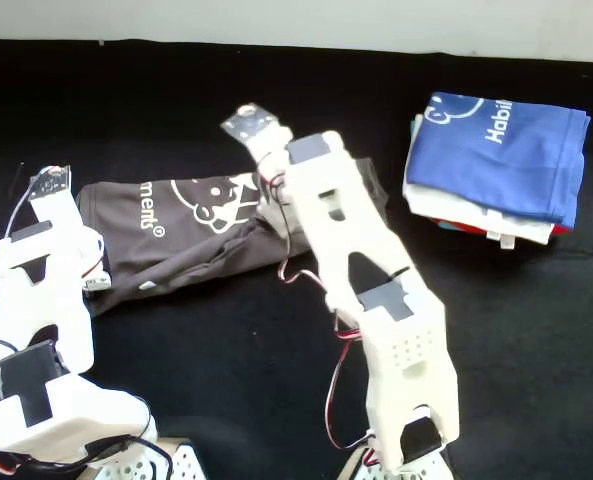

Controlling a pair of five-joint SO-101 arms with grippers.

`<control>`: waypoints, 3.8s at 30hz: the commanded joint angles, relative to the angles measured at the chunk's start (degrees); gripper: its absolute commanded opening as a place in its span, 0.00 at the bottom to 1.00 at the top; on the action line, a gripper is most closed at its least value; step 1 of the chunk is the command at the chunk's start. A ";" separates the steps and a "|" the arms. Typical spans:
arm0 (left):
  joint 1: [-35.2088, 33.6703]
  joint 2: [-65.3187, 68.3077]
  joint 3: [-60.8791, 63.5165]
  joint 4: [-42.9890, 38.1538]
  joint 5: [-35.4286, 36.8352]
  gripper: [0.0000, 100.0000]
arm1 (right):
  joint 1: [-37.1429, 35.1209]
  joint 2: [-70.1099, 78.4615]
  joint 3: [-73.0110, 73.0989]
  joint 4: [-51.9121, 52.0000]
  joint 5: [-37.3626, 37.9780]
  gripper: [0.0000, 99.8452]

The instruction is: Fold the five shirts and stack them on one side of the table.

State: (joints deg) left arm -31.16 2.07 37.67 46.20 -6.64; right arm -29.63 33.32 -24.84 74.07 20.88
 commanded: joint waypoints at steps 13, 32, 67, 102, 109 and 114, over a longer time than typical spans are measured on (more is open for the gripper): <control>0.57 0.04 -0.04 -1.23 0.35 0.01 | 1.89 1.80 -4.97 -22.46 0.18 0.03; 0.57 0.04 -0.04 -1.32 0.35 0.01 | 1.27 12.35 -23.34 11.38 0.53 0.03; 0.57 0.04 -0.04 -1.32 0.35 0.01 | 5.67 27.38 -69.58 27.03 0.53 0.03; -0.22 -0.22 -30.46 32.26 0.26 0.01 | 17.36 10.51 -46.55 27.12 4.22 0.01; -6.46 0.04 -32.04 30.59 0.18 0.01 | -0.75 4.79 -36.00 22.46 -1.23 0.01; -14.46 0.04 -32.04 29.80 0.18 0.01 | -6.11 9.80 -28.53 8.75 -7.74 0.01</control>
State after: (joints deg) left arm -41.71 2.33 7.69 76.70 -6.73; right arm -33.76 42.29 -55.87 89.45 16.13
